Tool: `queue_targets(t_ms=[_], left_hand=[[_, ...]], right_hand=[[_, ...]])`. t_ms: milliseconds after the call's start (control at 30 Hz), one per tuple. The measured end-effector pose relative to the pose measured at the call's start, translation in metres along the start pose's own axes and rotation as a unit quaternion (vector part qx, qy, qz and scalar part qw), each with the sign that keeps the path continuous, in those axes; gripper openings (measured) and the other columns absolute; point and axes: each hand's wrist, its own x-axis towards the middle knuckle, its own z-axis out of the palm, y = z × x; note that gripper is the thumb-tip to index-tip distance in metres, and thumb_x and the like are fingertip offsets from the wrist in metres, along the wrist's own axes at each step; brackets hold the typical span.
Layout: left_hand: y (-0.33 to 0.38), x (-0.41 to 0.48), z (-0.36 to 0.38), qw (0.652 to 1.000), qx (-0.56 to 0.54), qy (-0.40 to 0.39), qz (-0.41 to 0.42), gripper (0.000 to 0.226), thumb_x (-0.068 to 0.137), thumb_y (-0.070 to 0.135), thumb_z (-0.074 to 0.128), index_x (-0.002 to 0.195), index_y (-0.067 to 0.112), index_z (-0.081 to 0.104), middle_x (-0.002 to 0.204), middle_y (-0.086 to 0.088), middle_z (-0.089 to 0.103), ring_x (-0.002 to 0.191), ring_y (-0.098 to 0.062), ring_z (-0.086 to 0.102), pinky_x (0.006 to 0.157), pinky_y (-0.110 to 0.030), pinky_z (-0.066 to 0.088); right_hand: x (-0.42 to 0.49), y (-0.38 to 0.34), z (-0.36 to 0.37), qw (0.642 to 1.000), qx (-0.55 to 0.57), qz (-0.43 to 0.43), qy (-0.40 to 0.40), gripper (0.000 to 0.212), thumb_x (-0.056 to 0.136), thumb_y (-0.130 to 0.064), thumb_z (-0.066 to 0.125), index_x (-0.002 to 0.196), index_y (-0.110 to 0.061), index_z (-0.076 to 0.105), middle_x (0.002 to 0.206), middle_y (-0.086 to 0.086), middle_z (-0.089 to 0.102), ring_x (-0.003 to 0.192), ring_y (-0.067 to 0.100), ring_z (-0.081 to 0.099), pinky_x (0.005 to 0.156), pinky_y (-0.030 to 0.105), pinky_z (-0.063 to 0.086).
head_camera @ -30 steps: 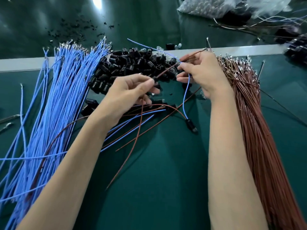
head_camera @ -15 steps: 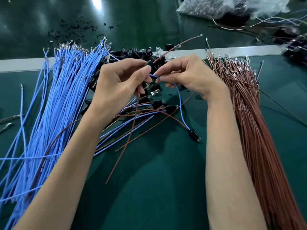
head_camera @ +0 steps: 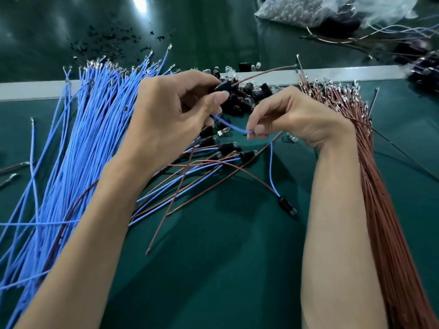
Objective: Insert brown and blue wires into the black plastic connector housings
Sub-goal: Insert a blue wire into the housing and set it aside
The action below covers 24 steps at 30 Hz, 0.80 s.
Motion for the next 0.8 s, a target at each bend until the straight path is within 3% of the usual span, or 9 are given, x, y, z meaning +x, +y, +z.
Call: queue_targets(t_ms=[100, 167, 267, 400, 467, 567, 667, 733, 800], left_hand=[[-0.005, 0.001, 0.0, 0.999, 0.041, -0.022, 0.015, 0.013, 0.088, 0.026, 0.064, 0.098, 0.018, 0.069, 0.074, 0.011, 0.068, 0.068, -0.014, 0.067, 0.069, -0.029, 0.056], [-0.013, 0.002, 0.0, 0.996, 0.069, -0.063, 0.005, 0.016, 0.089, 0.027, 0.064, 0.098, 0.015, 0.07, 0.076, 0.012, 0.069, 0.073, -0.016, 0.068, 0.072, -0.033, 0.054], [-0.033, 0.0, 0.0, 0.987, 0.109, -0.111, -0.034, 0.011, 0.092, 0.022, 0.062, 0.096, 0.014, 0.068, 0.077, 0.003, 0.071, 0.07, -0.013, 0.066, 0.072, -0.026, 0.05], [-0.053, -0.001, -0.007, 0.984, 0.136, -0.076, -0.09, 0.011, 0.094, 0.019, 0.058, 0.095, 0.011, 0.066, 0.076, -0.003, 0.069, 0.069, -0.029, 0.061, 0.071, -0.037, 0.05], [-0.055, 0.001, -0.014, 0.981, 0.151, -0.052, -0.11, 0.011, 0.095, 0.02, 0.057, 0.092, 0.013, 0.065, 0.074, 0.001, 0.067, 0.066, -0.029, 0.058, 0.067, -0.04, 0.049], [-0.054, 0.003, -0.023, 0.979, 0.165, -0.043, -0.114, 0.014, 0.096, 0.023, 0.056, 0.089, 0.016, 0.065, 0.072, 0.009, 0.067, 0.05, -0.01, 0.047, 0.058, -0.034, 0.046], [-0.046, 0.004, -0.027, 0.971, 0.203, -0.07, -0.106, 0.018, 0.096, 0.027, 0.055, 0.086, 0.017, 0.067, 0.065, 0.013, 0.062, 0.044, -0.005, 0.045, 0.046, -0.015, 0.035], [-0.04, 0.004, -0.03, 0.96, 0.249, -0.08, -0.104, 0.017, 0.096, 0.032, 0.054, 0.085, 0.023, 0.066, 0.071, 0.012, 0.066, 0.047, 0.0, 0.047, 0.064, -0.021, 0.044], [-0.035, 0.005, -0.034, 0.951, 0.285, -0.064, -0.1, 0.016, 0.095, 0.034, 0.054, 0.084, 0.028, 0.063, 0.078, 0.011, 0.07, 0.061, -0.006, 0.054, 0.09, -0.042, 0.043]], right_hand=[[0.005, 0.002, 0.002, 0.995, -0.043, 0.064, -0.063, 0.038, 0.076, 0.012, 0.065, 0.065, -0.023, 0.076, 0.065, -0.003, 0.072, 0.061, 0.004, 0.063, 0.063, 0.014, 0.052], [0.006, 0.002, 0.003, 0.992, -0.038, 0.083, -0.087, 0.033, 0.074, 0.009, 0.067, 0.065, -0.022, 0.077, 0.065, -0.003, 0.072, 0.06, 0.001, 0.063, 0.061, 0.012, 0.05], [0.002, 0.004, 0.001, 0.991, -0.031, 0.097, -0.084, 0.026, 0.071, 0.003, 0.069, 0.067, -0.021, 0.077, 0.066, -0.002, 0.072, 0.06, 0.002, 0.063, 0.061, 0.012, 0.05], [0.0, 0.007, -0.005, 0.987, -0.06, 0.123, -0.089, 0.035, 0.077, 0.011, 0.066, 0.067, -0.021, 0.076, 0.067, 0.0, 0.072, 0.059, 0.004, 0.061, 0.061, 0.013, 0.051], [0.0, 0.006, -0.006, 0.983, -0.074, 0.139, -0.092, 0.036, 0.078, 0.011, 0.066, 0.066, -0.022, 0.076, 0.067, -0.001, 0.072, 0.059, 0.003, 0.06, 0.061, 0.013, 0.05], [0.003, 0.001, -0.005, 0.977, -0.11, 0.153, -0.095, 0.037, 0.078, 0.01, 0.067, 0.065, -0.024, 0.076, 0.068, -0.003, 0.073, 0.063, 0.002, 0.06, 0.063, 0.014, 0.049], [0.009, -0.007, 0.002, 0.972, -0.148, 0.153, -0.1, 0.037, 0.078, 0.008, 0.069, 0.066, -0.026, 0.075, 0.069, -0.005, 0.073, 0.066, 0.0, 0.063, 0.065, 0.01, 0.048], [0.011, -0.012, 0.006, 0.97, -0.162, 0.153, -0.099, 0.037, 0.077, 0.009, 0.069, 0.068, -0.026, 0.073, 0.068, -0.006, 0.073, 0.066, -0.002, 0.066, 0.065, 0.007, 0.047], [0.011, -0.016, 0.007, 0.964, -0.189, 0.162, -0.094, 0.036, 0.077, 0.007, 0.07, 0.068, -0.027, 0.073, 0.066, -0.008, 0.072, 0.065, -0.004, 0.065, 0.064, 0.005, 0.044]])
